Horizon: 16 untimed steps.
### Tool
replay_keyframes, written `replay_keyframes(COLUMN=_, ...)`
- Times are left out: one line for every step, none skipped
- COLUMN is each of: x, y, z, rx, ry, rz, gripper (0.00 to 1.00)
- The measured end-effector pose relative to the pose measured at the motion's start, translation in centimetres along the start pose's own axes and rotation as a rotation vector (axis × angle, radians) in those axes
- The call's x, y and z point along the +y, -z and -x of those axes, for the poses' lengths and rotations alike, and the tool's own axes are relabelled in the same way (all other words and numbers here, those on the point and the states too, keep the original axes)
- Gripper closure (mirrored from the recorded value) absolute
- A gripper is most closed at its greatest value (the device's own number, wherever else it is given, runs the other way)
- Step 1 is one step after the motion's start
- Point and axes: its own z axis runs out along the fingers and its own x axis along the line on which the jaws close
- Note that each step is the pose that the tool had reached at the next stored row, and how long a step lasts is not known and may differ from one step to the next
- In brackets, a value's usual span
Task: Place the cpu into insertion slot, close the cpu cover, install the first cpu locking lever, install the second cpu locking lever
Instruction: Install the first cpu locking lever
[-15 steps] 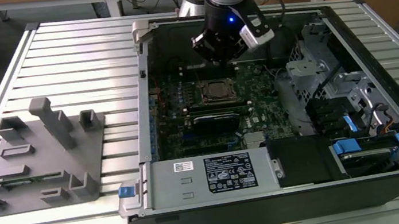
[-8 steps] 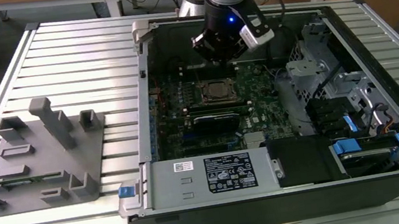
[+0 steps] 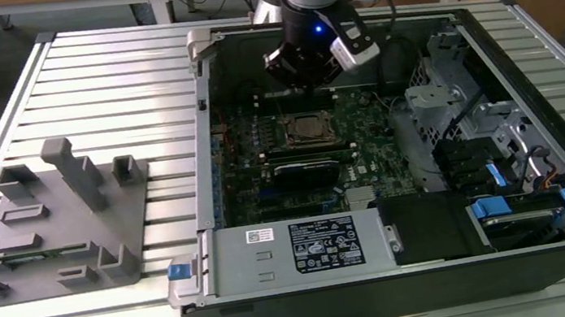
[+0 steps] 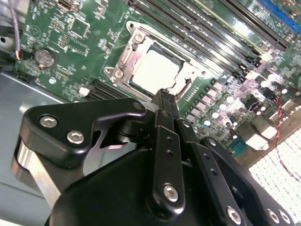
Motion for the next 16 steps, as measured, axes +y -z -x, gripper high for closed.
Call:
replay_keyframes(x=0.01, y=-0.01, z=-0.14, rx=-0.0002, ry=0.000, rz=0.0000, gripper=0.89)
replay_keyframes(x=0.01, y=-0.03, z=-0.30, rx=-0.0006, ry=0.000, rz=0.0001, gripper=0.89)
replay_keyframes(x=0.02, y=-0.05, z=-0.48, rx=-0.0011, ry=0.000, rz=0.0001, gripper=0.89)
replay_keyframes(x=0.03, y=-0.06, z=-0.68, rx=-0.0015, ry=0.000, rz=0.0000, gripper=0.89)
replay_keyframes(x=0.04, y=-0.07, z=-0.88, rx=-0.0022, ry=0.000, rz=0.0001, gripper=0.89)
replay_keyframes(x=0.05, y=-0.09, z=-1.09, rx=-0.0028, ry=0.000, rz=0.0001, gripper=0.89)
replay_keyframes(x=0.06, y=-0.09, z=-1.30, rx=-0.0035, ry=0.000, rz=0.0002, gripper=0.89)
replay_keyframes(x=0.06, y=-0.10, z=-1.48, rx=-0.0040, ry=0.000, rz=0.0001, gripper=0.89)
replay_keyframes(x=0.07, y=-0.10, z=-1.57, rx=-0.0040, ry=0.000, rz=0.0000, gripper=0.89)
replay_keyframes(x=0.07, y=-0.09, z=-1.59, rx=-0.0041, ry=0.000, rz=-0.0001, gripper=0.89)
replay_keyframes(x=0.07, y=-0.09, z=-1.59, rx=-0.0040, ry=0.000, rz=-0.0002, gripper=0.89)
replay_keyframes(x=0.07, y=-0.10, z=-1.60, rx=-0.0041, ry=0.000, rz=0.0000, gripper=0.89)
replay_keyframes(x=0.07, y=-0.10, z=-1.61, rx=-0.0041, ry=0.000, rz=0.0000, gripper=0.89)
replay_keyframes(x=0.07, y=-0.10, z=-1.61, rx=-0.0041, ry=0.000, rz=0.0000, gripper=0.89)
replay_keyframes(x=0.07, y=-0.09, z=-1.61, rx=-0.0041, ry=0.000, rz=-0.0001, gripper=0.89)
replay_keyframes(x=0.07, y=-0.10, z=-1.61, rx=-0.0041, ry=0.000, rz=0.0000, gripper=0.89)
